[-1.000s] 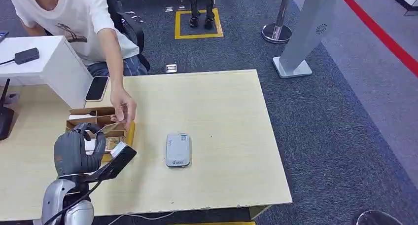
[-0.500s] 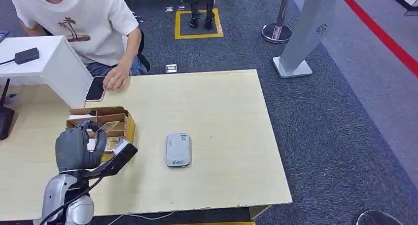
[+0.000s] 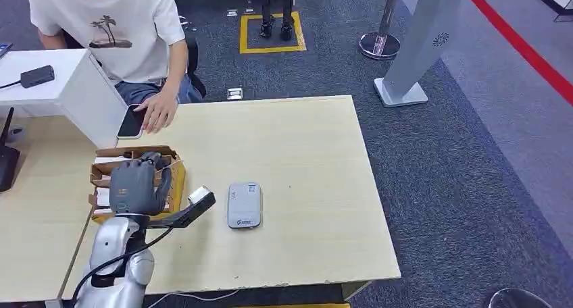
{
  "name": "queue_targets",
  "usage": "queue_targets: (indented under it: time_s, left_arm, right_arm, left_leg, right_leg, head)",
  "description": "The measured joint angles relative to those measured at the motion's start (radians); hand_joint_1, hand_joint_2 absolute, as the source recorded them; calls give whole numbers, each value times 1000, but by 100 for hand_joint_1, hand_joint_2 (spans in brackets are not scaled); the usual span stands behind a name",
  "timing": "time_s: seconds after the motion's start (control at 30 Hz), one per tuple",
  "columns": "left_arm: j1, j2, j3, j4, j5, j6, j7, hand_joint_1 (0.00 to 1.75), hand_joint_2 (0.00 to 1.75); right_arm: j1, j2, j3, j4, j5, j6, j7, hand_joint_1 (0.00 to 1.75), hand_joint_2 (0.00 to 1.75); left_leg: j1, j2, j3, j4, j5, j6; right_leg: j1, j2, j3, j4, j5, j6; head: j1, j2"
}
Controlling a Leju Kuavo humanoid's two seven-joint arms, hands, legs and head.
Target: Pass the card to the sensor for recognition and then transmit it.
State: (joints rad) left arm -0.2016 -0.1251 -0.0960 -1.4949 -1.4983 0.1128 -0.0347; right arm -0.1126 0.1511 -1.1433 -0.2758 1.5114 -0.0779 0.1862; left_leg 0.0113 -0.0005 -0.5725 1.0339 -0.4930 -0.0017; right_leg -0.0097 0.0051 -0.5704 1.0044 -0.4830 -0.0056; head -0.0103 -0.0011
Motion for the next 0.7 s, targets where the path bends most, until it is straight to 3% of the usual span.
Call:
queue_targets:
  time_s: [0.3,0.57,0.7]
  left_arm:
    - [-46,-9,-125,188,-31,47,-2,175,175]
    - [-43,-27,-196,273,-26,69,-11,175,175]
    - [-43,-27,-196,274,-26,70,-11,175,175]
  right_arm:
    - [-9,-6,19,7,17,17,-7,0,0]
    - [-9,-8,27,10,18,17,-8,0,0]
    - [-9,-8,27,10,18,17,-8,0,0]
  left_leg:
    - [0,0,0,0,0,0]
    - [0,0,0,0,0,0]
    - [0,0,0,0,0,0]
  right_leg:
    - [0,0,0,0,0,0]
    - [0,0,0,0,0,0]
    - [0,0,0,0,0,0]
  head:
    - [0,0]
    - [0,0]
    - [0,0]
